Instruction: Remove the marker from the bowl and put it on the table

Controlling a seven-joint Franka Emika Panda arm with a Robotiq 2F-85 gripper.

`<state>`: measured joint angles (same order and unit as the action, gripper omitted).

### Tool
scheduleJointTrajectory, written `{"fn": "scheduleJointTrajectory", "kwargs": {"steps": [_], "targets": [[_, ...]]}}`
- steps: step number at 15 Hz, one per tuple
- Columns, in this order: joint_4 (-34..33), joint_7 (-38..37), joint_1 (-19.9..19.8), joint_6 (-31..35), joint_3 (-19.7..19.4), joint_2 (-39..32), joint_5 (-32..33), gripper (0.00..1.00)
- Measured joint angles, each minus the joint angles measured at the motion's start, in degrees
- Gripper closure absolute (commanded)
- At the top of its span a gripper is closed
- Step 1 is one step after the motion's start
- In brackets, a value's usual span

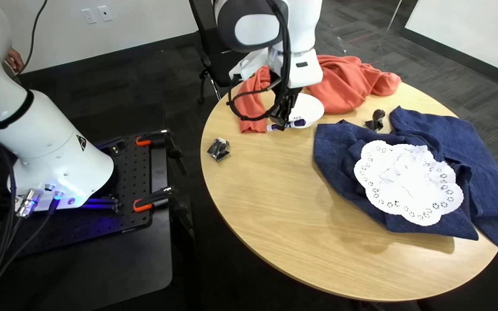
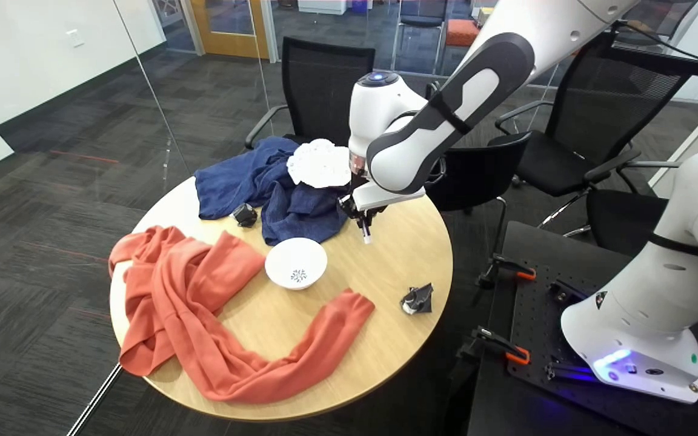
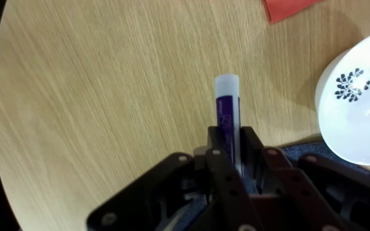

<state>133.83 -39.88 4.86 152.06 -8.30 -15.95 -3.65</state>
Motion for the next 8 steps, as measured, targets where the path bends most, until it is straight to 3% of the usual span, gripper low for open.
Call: {"fn": "scheduleJointTrajectory", "kwargs": {"steps": [8], "targets": [[3.92,1.27,-4.60,4.86,2.55,-5.00,-15.00,0.95]]}}
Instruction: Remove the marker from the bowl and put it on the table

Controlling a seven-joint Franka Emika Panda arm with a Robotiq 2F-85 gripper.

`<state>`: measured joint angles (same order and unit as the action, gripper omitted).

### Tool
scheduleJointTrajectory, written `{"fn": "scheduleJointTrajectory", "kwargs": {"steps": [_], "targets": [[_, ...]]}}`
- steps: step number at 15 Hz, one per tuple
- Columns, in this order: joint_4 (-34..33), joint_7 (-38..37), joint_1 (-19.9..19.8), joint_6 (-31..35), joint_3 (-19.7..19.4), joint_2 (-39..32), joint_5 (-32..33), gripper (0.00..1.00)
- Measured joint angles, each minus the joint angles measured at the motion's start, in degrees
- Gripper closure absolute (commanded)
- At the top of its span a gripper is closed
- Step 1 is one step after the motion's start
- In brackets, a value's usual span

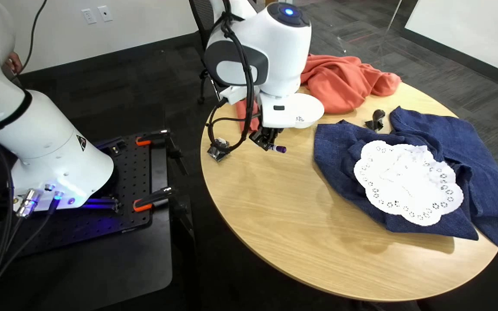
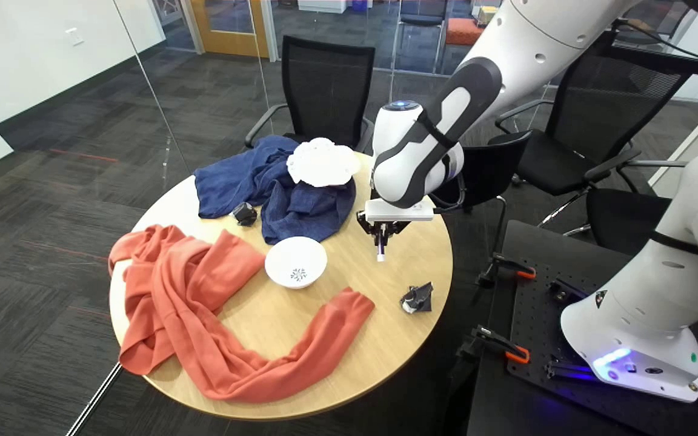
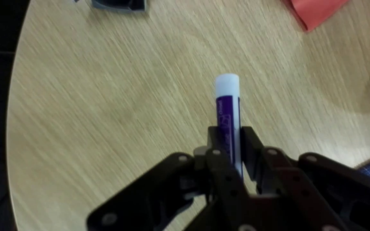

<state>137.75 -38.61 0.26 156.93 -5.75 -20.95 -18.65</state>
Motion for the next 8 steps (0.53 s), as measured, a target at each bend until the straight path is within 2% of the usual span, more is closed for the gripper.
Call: {"fn": "scheduleJointTrajectory", "kwargs": {"steps": [5,6,7,8], "targets": [[-0.10,1.48,-2.19,0.00,0.67,-3.49,-3.37,0.95],[-0.15,1.48,-2.37,0.00,0.67,-4.06,-3.44,0.55],[-0.19,1.48,-2.54,0.00,0.67,-4.55,-3.46,0.54],[-0.24,1.47,-2.66,0.00,0.67,-4.91,-3.46,0.47]]}}
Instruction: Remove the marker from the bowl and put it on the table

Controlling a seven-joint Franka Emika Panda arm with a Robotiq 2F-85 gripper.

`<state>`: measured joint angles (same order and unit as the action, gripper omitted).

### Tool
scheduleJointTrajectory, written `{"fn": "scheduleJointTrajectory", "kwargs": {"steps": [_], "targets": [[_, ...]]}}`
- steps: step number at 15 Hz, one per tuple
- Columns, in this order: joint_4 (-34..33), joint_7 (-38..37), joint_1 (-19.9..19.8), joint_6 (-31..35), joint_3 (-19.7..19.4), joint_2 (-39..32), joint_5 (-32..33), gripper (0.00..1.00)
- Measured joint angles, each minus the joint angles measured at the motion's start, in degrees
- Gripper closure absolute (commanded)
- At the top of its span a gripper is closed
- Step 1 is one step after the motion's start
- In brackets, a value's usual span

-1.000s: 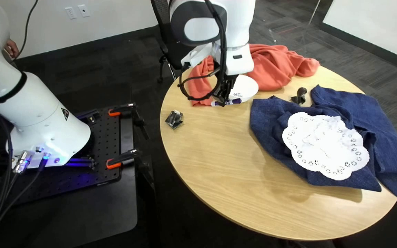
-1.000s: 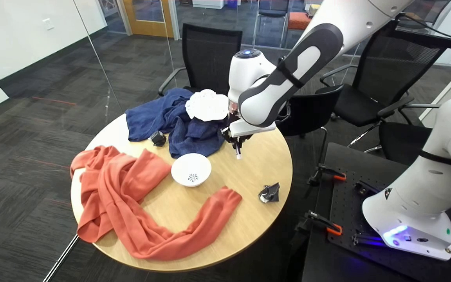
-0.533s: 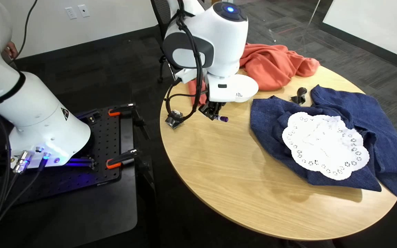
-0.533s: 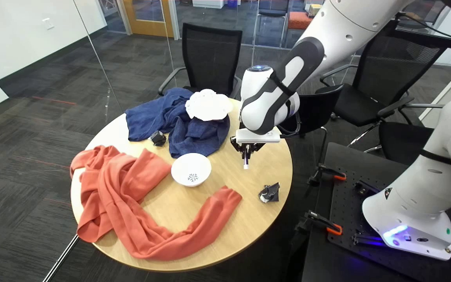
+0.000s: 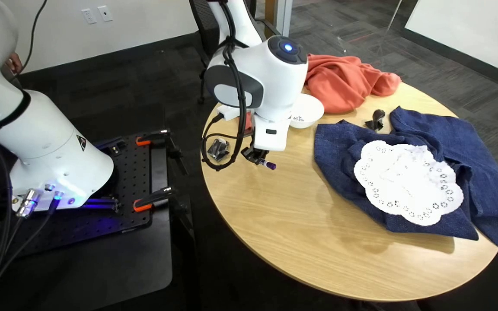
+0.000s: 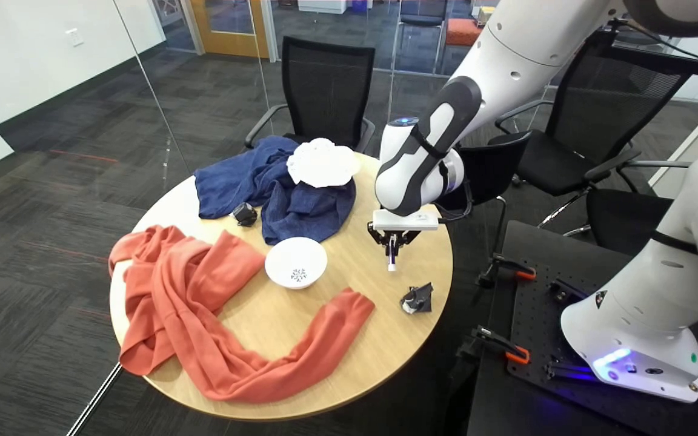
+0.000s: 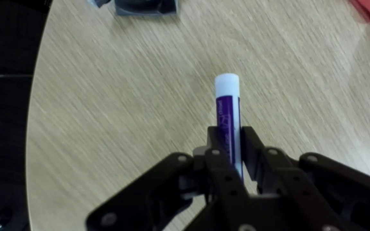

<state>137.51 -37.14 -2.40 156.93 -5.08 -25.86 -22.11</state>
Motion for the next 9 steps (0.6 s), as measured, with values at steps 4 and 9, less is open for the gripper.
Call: {"fn": "scheduleJointTrajectory", "kwargs": {"steps": [4,9], "targets": [[-0.09,0.00,-0.14,0.04,-0.01,-0.44,0.00,0.19],[-0.17,-0.08,0.92,2.70,-0.50,0.25,0.71,0.00]]}}
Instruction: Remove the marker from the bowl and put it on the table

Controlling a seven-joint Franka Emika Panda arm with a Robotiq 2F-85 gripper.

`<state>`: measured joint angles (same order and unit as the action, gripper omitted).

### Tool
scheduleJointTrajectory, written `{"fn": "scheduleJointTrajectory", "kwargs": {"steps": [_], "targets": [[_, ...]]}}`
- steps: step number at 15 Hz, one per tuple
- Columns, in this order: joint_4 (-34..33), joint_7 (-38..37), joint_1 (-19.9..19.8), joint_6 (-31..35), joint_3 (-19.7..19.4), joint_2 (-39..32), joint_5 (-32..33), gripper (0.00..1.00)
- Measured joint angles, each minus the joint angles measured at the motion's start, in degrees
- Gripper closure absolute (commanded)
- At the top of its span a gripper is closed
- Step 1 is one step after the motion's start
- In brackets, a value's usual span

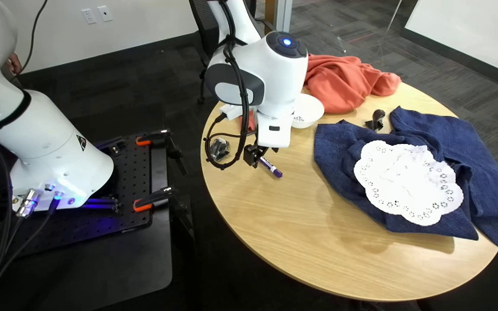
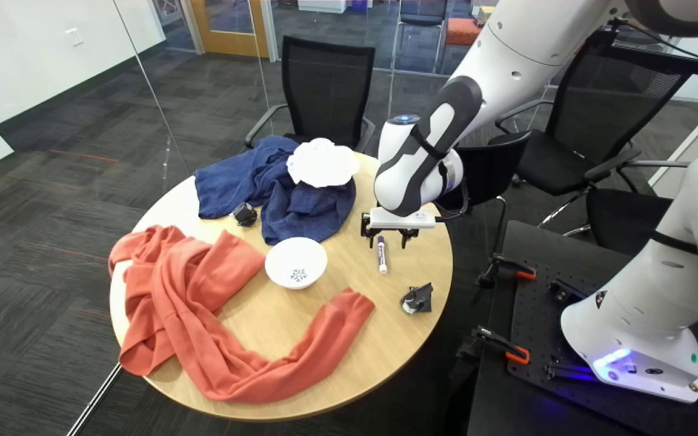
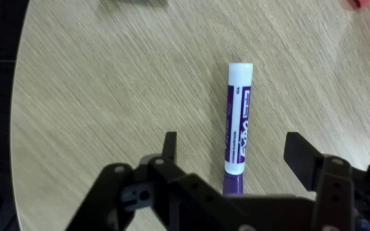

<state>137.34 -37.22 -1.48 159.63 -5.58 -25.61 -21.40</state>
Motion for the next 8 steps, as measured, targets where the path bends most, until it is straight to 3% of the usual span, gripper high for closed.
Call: {"fn": "scheduleJointTrajectory", "kwargs": {"steps": [8], "targets": [[0.30,-0.40,4.99,3.02,-3.44,3.58,3.46,0.00]]}}
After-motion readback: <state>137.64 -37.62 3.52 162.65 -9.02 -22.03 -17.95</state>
